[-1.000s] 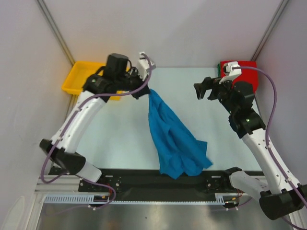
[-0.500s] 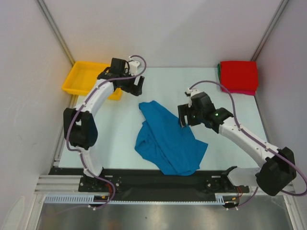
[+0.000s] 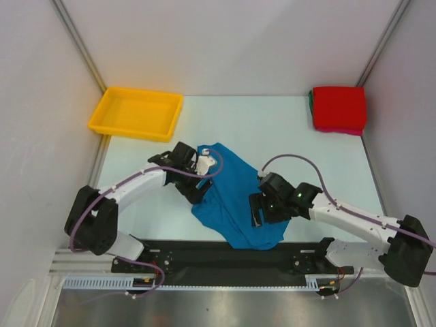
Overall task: Fold and stack the t-shirts
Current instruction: Flatten the tshirt out
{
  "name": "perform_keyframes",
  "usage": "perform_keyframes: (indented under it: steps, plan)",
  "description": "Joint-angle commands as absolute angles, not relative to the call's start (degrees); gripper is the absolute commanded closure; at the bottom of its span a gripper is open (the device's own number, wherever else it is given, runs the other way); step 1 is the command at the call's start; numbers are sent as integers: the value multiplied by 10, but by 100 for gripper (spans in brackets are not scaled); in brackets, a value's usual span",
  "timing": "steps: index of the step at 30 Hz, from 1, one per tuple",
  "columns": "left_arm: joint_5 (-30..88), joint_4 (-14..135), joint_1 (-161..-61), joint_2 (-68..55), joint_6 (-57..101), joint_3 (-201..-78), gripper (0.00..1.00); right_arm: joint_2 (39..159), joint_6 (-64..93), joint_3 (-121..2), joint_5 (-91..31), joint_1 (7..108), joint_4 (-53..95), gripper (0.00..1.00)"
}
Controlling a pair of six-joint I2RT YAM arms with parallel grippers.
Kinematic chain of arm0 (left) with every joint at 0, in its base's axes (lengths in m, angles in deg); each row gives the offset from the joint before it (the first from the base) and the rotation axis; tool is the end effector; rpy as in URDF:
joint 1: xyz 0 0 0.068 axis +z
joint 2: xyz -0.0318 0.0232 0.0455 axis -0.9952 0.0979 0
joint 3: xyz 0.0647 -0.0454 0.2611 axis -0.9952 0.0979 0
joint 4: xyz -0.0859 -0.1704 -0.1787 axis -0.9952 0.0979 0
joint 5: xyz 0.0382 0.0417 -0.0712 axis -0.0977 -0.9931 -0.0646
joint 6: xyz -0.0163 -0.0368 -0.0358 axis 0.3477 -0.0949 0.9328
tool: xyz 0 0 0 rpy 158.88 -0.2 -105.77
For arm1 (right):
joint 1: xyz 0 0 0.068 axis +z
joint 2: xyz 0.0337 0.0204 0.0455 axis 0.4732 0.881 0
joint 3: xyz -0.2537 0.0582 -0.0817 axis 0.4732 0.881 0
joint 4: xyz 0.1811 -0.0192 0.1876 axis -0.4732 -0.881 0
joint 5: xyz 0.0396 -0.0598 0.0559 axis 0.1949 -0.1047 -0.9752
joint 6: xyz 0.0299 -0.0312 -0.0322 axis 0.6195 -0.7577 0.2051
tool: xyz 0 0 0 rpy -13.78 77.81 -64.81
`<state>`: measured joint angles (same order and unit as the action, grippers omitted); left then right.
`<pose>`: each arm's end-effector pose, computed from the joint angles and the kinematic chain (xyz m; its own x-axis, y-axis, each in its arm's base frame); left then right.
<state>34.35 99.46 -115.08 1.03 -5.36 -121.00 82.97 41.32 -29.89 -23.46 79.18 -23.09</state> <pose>0.2315 -0.1472 0.2114 -0.5912 0.6670 -0.4534 0.7750 0.6254 -0.0904 0.1308 0.1625 0.2326 -0.9024 -0.2358 -0.3607 -0.3421 0.9011 0.2666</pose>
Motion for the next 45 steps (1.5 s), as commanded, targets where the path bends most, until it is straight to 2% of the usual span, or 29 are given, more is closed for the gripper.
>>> perform_keyframes:
  steps: [1, 2, 5, 6, 7, 8, 9, 10, 11, 12, 15, 19, 22, 27, 30, 33, 36, 37, 40, 42, 43, 44, 45]
  plan:
    - [324, 960, -1177, 48, -78, -1204, 10, 841, 466, -234, -255, 794, -173, 21]
    - [316, 958, -1196, 58, -80, -1206, 10, 845, 467, -223, -253, 790, -159, 23]
    - [314, 945, -1212, 98, -69, -1217, 16, 870, 472, -225, -233, 785, -146, 44]
    - [314, 940, -1213, 103, -65, -1220, 20, 875, 473, -223, -229, 784, -141, 59]
    - [312, 937, -1213, 108, -64, -1225, 31, 878, 473, -218, -229, 783, -132, 67]
    - [307, 934, -1212, 116, -64, -1227, 39, 877, 473, -214, -235, 778, -121, 74]
    - [306, 937, -1210, 118, -67, -1231, 46, 878, 472, -212, -243, 764, -108, 92]
    - [320, 944, -1205, 116, -68, -1243, 55, 878, 468, -218, -254, 756, -107, 100]
    - [339, 954, -1189, 109, -66, -1253, 80, 876, 454, -228, -255, 751, -112, 100]
    - [359, 971, -1181, 84, -65, -1262, 100, 873, 444, -247, -244, 738, -126, 100]
    - [392, 1015, -1136, 13, -63, -1312, 100, 876, 410, -324, -244, 706, -130, 100]
    - [488, 1103, -1076, -71, -71, -1438, 100, 924, 386, -410, -320, 617, -79, 100]
    - [523, 1157, -1057, -131, -90, -1499, 100, 989, 372, -508, -334, 599, -36, 100]
    - [659, 1248, -1053, -166, -88, -1624, 100, 1142, 400, -660, -396, 608, 24, 100]
    - [677, 1232, -1054, -148, -55, -1690, 100, 1183, 442, -685, -454, 616, 40, 100]
    - [656, 1157, -1054, -97, 7, -1717, 100, 1174, 459, -657, -443, 616, 18, 100]
    - [612, 1068, -1065, -15, 79, -1746, 100, 1110, 463, -565, -408, 604, -13, 100]
    - [598, 1054, -1091, 9, 74, -1757, 100, 1092, 467, -491, -411, 594, -13, 100]
    - [548, 1005, -1142, 125, 86, -1802, 100, 1037, 482, -391, -447, 559, 6, 98]
    - [544, 962, -1153, 182, 112, -1825, 100, 1028, 466, -341, -416, 555, -17, 83]
    - [542, 954, -1155, 250, 137, -1861, 100, 1021, 465, -318, -405, 534, -27, 77]
    - [532, 953, -1155, 282, 141, -1886, 100, 987, 467, -303, -386, 514, -35, 65]
    - [512, 956, -1155, 319, 140, -1939, 100, 962, 470, -293, -370, 495, -42, 61]
